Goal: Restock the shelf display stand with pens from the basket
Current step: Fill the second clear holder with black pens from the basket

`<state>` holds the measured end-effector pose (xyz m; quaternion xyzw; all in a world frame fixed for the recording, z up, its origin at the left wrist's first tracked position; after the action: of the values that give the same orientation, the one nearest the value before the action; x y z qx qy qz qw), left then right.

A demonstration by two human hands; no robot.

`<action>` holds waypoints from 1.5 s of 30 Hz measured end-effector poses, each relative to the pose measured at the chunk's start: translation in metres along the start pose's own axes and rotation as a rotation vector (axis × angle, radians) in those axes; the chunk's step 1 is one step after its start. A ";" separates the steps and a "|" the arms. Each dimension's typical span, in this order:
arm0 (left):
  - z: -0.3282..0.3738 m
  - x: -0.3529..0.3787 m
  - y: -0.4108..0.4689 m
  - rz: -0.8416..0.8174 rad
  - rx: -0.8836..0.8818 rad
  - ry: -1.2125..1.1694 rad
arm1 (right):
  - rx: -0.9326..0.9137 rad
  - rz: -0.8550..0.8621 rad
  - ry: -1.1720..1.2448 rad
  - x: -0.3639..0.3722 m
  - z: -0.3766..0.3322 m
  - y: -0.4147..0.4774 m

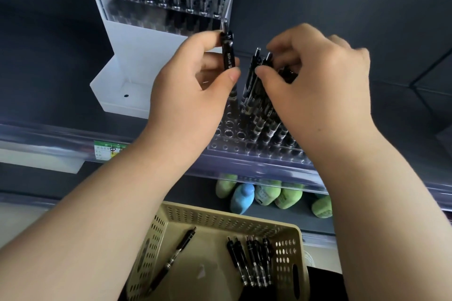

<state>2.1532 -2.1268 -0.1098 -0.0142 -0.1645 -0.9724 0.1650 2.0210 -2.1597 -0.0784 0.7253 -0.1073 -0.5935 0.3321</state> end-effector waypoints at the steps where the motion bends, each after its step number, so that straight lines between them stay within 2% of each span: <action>1: 0.001 0.000 0.000 0.000 0.002 -0.002 | -0.005 0.009 -0.035 0.002 0.000 0.000; 7: 0.005 0.000 -0.002 0.011 -0.016 -0.061 | -0.068 0.074 -0.154 0.013 -0.006 -0.003; 17: 0.004 0.007 -0.004 -0.054 0.020 0.060 | -0.050 0.072 -0.195 0.009 -0.006 0.004; 24: -0.001 0.007 -0.001 -0.034 0.015 0.133 | -0.057 0.004 -0.196 0.008 -0.005 0.005; 29: -0.005 0.006 -0.002 -0.021 0.008 0.179 | 0.016 -0.072 -0.052 0.009 0.000 0.006; 45: -0.011 0.014 -0.011 -0.091 0.022 0.338 | 0.031 -0.107 -0.105 0.009 0.006 0.010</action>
<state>2.1367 -2.1247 -0.1230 0.1588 -0.1457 -0.9655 0.1464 2.0205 -2.1741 -0.0795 0.7028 -0.0947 -0.6460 0.2824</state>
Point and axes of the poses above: each hand's wrist, its own y-axis towards the middle knuckle, its own x-axis out of the palm, z = x × y, the point moved 2 cm from there along y, towards the middle knuckle, and after that the axes turned 14 degrees about -y, right-handed, at the moved point
